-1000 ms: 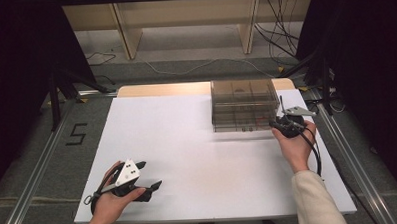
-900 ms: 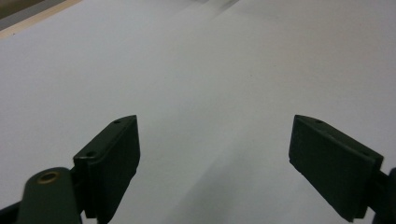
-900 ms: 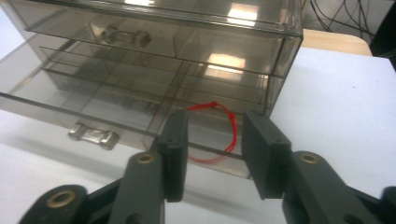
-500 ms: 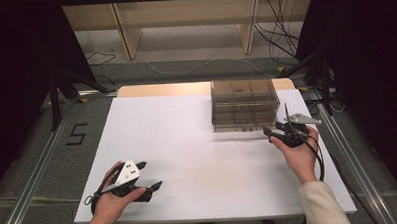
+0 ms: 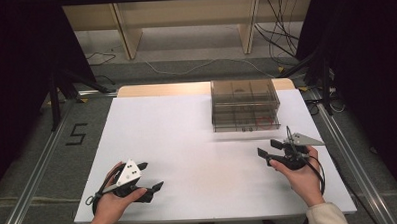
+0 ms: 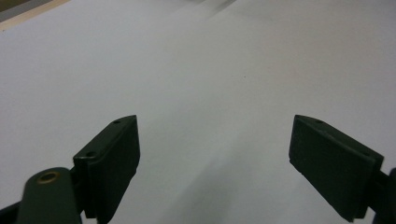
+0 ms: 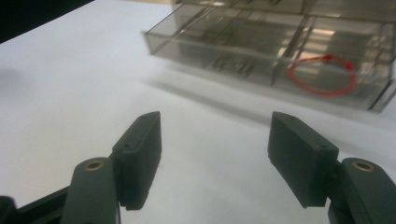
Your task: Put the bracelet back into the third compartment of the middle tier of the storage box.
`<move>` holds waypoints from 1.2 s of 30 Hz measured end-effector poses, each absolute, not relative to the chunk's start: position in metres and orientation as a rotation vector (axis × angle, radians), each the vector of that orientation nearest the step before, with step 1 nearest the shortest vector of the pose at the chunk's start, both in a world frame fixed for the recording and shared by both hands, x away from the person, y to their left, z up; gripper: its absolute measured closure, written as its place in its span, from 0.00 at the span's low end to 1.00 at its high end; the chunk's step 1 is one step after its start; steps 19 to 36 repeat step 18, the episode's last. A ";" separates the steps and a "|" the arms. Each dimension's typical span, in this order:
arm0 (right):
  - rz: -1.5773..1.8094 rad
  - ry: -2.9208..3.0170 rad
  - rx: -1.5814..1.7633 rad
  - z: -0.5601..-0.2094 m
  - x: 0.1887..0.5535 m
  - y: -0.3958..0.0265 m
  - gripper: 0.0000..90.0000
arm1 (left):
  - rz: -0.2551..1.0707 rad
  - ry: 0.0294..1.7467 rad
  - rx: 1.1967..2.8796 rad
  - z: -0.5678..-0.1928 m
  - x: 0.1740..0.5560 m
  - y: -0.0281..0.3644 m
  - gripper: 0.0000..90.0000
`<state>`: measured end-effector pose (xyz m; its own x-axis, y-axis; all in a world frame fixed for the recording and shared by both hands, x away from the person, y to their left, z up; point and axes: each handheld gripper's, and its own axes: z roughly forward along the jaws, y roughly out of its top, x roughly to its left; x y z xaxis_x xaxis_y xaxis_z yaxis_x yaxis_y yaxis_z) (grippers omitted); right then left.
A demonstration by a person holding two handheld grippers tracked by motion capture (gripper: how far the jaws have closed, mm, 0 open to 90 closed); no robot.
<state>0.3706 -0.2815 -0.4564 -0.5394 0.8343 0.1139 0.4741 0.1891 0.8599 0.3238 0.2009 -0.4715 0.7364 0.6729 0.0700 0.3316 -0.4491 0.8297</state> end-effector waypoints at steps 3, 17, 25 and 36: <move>1.299 2.117 1.204 -0.464 0.359 -0.279 0.40 | 0.495 0.757 2.065 -0.471 0.323 0.201 0.18; 1.329 2.164 1.169 -0.475 0.335 -0.279 0.38 | 0.481 0.746 2.071 -0.472 0.323 0.201 0.18; 1.327 2.165 1.173 -0.475 0.334 -0.279 0.38 | 0.479 0.747 2.070 -0.472 0.324 0.200 0.18; 1.327 2.165 1.173 -0.475 0.334 -0.279 0.38 | 0.479 0.747 2.070 -0.472 0.324 0.200 0.18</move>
